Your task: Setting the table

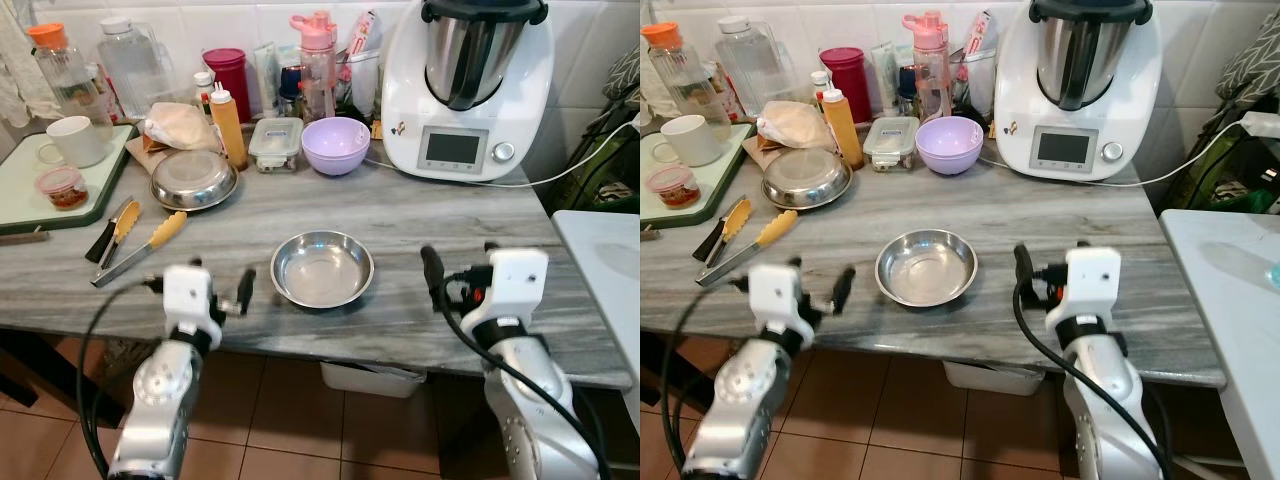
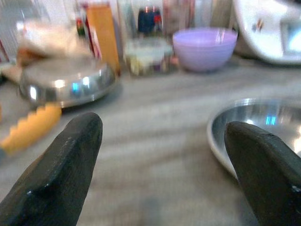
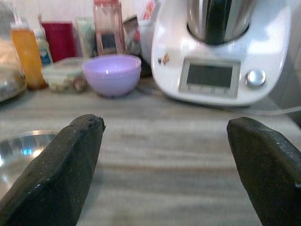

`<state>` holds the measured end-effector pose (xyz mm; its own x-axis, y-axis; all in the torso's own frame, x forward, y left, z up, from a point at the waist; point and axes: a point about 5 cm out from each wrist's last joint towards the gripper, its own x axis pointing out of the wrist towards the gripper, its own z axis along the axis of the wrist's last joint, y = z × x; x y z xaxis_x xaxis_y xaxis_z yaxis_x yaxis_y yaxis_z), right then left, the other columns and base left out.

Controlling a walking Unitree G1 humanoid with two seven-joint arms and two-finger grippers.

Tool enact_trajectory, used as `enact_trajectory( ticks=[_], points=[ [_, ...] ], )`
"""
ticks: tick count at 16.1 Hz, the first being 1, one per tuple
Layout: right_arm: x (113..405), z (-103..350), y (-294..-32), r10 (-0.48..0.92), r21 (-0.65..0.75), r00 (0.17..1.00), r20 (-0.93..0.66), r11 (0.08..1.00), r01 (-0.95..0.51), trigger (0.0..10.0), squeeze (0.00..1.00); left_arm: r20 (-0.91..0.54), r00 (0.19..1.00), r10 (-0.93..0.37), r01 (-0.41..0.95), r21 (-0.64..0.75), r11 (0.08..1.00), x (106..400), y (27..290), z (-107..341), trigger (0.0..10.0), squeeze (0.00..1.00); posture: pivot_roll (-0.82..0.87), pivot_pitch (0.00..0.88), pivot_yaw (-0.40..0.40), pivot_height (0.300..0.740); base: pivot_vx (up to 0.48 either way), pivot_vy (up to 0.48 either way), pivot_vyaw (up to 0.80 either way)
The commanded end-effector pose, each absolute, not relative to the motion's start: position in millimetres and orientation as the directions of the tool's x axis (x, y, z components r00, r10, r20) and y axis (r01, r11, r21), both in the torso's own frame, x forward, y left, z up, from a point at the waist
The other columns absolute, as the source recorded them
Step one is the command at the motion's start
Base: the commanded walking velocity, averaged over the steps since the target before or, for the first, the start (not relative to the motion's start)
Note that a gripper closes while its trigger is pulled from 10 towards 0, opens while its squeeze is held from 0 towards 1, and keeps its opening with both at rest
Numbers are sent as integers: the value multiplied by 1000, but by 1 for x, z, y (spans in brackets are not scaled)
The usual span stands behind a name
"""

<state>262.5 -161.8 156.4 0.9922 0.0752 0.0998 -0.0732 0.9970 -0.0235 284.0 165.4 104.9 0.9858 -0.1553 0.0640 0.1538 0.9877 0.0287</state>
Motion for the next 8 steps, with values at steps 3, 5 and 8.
enact_trajectory(
  ticks=[3, 5, 8],
  points=[
    [263, 156, -160, 86, -20, 992, 95, 996, -84, 10000, 0, 35, 991, -129, 127, 37, 991, 283, 172, 100, 10000, 0, -123, 0, 57, 740, 0, 0, 0],
    [263, 156, -159, 91, -28, 992, 86, 996, -89, 10000, 0, 22, 992, -123, 123, 33, 992, 281, 172, 99, 10000, 0, -118, 5, 53, 740, 0, 0, 0],
    [263, 155, -158, 94, -12, 992, 82, 996, -93, 10000, 0, 3, 993, -118, 118, 32, 992, 279, 171, 96, 10000, 0, -116, 4, 53, 740, 0, 0, 0]
  ],
)
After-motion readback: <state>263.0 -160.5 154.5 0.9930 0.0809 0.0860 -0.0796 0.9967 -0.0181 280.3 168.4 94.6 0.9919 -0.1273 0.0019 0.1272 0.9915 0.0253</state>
